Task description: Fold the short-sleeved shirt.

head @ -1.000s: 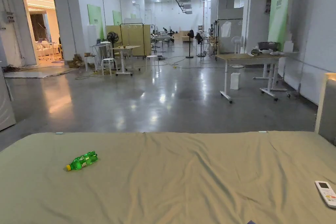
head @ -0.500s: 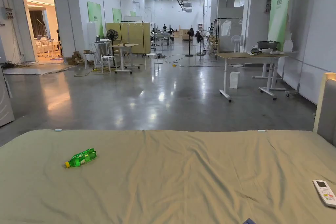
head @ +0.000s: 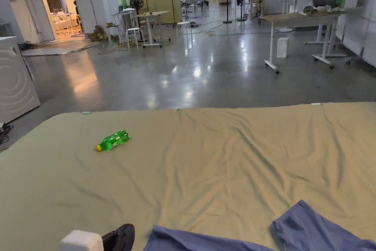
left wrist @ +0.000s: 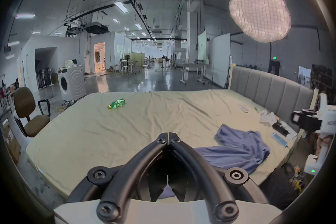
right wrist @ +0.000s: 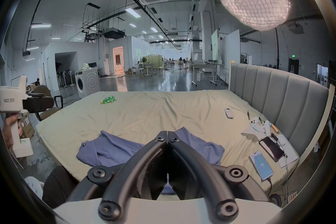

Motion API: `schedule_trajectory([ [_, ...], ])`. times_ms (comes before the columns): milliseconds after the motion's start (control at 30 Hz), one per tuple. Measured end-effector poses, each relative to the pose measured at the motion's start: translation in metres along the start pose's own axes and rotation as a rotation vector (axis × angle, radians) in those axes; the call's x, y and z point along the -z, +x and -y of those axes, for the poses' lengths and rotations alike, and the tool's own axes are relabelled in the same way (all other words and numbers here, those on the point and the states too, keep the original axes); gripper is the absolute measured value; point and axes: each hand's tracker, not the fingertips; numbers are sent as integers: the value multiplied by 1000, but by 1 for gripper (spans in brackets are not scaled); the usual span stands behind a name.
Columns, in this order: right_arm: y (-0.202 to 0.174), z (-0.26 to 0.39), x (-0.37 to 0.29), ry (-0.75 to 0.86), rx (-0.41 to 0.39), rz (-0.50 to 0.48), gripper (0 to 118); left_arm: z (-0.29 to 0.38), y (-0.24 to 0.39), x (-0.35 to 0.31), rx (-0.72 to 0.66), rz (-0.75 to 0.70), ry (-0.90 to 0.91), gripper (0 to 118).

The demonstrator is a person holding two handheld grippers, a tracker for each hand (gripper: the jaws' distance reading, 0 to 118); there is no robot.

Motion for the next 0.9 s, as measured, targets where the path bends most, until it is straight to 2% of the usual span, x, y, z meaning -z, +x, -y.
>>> schedule_trajectory([
  [33,1,4,5,-14,8,-3,0,1,-3,17,19,13,-26,7],
  [100,2,9,12,-45,14,-8,0,5,-9,55,17,29,-86,10],
  [133,2,11,15,-58,14,-6,0,8,-14,78,-2,34,-131,25],
  [200,3,15,19,-78,13,4,0,17,-26,124,-49,62,-234,65],
  [233,4,18,21,-91,16,11,0,25,-32,150,-69,61,-280,81],
  [267,6,21,21,-98,20,14,0,30,-36,169,-101,63,-338,82],
  [367,14,29,21,-143,41,29,0,50,-47,234,-201,75,-485,82],
  [433,19,34,16,-162,41,49,0,69,-50,270,-218,57,-568,82],
  [600,28,42,2,-206,61,105,0,91,-34,312,-66,24,-648,81],
  [667,29,46,1,-220,58,121,0,94,-31,313,-56,59,-673,67],
  [733,30,49,5,-243,49,122,0,98,-21,314,-13,16,-704,55],
  [833,31,52,11,-258,42,116,0,98,-10,312,-5,19,-677,7],
  [900,34,52,18,-259,56,103,0,102,-5,316,27,29,-686,7],
])
